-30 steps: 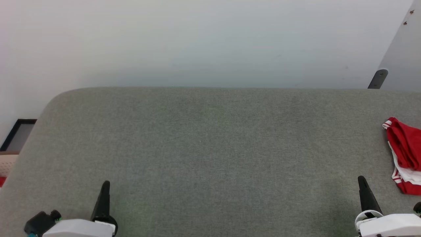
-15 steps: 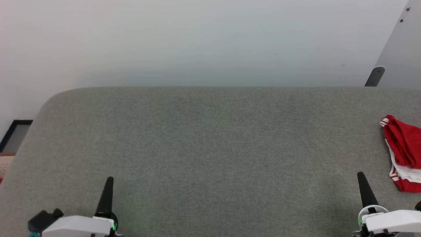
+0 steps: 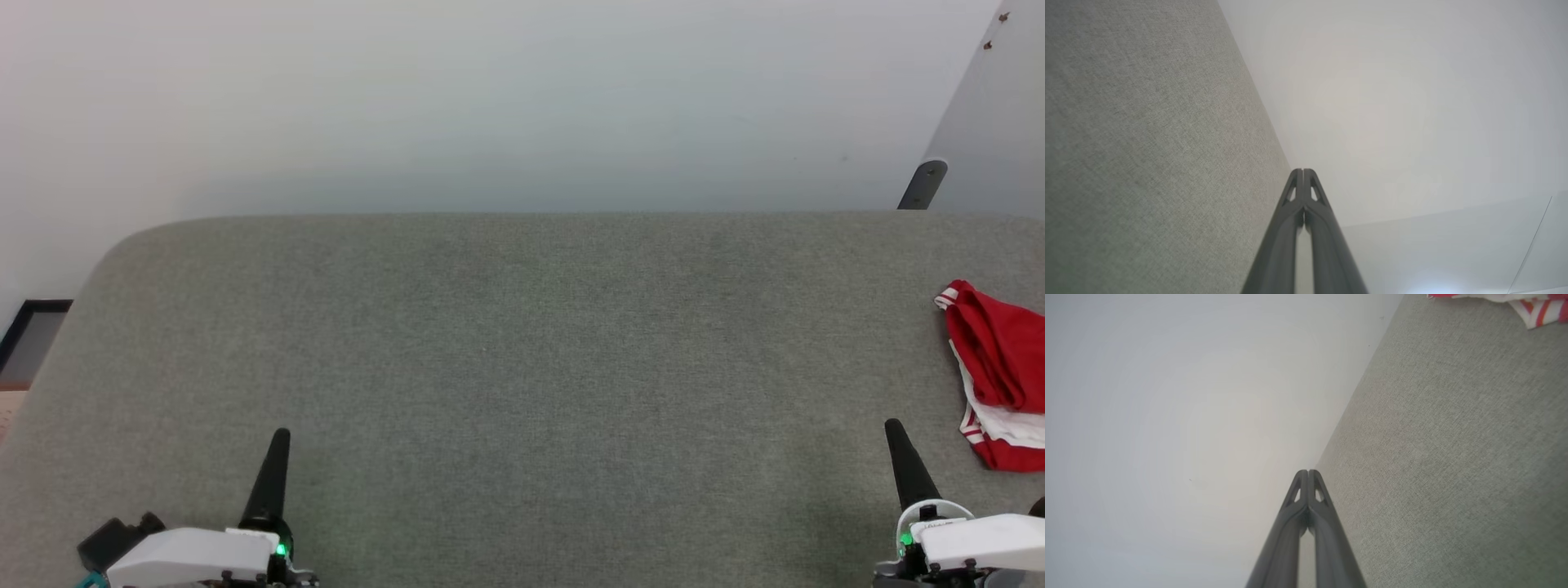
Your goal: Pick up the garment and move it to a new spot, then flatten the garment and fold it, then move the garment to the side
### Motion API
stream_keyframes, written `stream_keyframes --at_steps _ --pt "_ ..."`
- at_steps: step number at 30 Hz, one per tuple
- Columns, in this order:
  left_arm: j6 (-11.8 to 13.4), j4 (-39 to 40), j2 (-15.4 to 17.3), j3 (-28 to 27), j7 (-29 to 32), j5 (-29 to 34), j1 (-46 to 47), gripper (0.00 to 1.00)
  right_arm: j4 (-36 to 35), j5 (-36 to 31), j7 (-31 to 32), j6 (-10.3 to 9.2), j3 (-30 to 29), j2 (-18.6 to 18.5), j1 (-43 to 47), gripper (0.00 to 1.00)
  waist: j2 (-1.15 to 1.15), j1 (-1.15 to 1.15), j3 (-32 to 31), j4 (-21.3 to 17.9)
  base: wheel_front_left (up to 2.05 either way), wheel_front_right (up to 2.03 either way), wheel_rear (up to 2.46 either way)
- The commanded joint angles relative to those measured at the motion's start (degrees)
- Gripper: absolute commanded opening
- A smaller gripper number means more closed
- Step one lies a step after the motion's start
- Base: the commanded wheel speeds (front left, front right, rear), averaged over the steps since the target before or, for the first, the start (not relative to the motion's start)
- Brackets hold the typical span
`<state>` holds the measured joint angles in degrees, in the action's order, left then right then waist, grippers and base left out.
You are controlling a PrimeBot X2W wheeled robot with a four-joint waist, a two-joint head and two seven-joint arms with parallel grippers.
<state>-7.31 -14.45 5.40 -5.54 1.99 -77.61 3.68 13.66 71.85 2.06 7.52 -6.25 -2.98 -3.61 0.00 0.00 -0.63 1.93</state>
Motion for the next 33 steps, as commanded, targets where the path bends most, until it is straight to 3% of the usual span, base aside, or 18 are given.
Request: stream_keyframes --at_steps 1,33 --pt "-0.2 0.4 -0.1 -0.3 0.4 -1.3 1.1 0.00 -0.2 1.9 0.4 -0.03 -0.1 0.1 -1.2 0.00 0.00 0.00 0.0 -0.1 0.00 0.00 0.00" --pt "-0.3 0.4 -2.3 -1.0 4.0 -12.8 2.5 0.00 0.3 17.8 4.0 -0.05 -0.3 0.2 -2.7 0.00 0.00 0.00 0.7 -1.6 0.00 0.00 0.00"
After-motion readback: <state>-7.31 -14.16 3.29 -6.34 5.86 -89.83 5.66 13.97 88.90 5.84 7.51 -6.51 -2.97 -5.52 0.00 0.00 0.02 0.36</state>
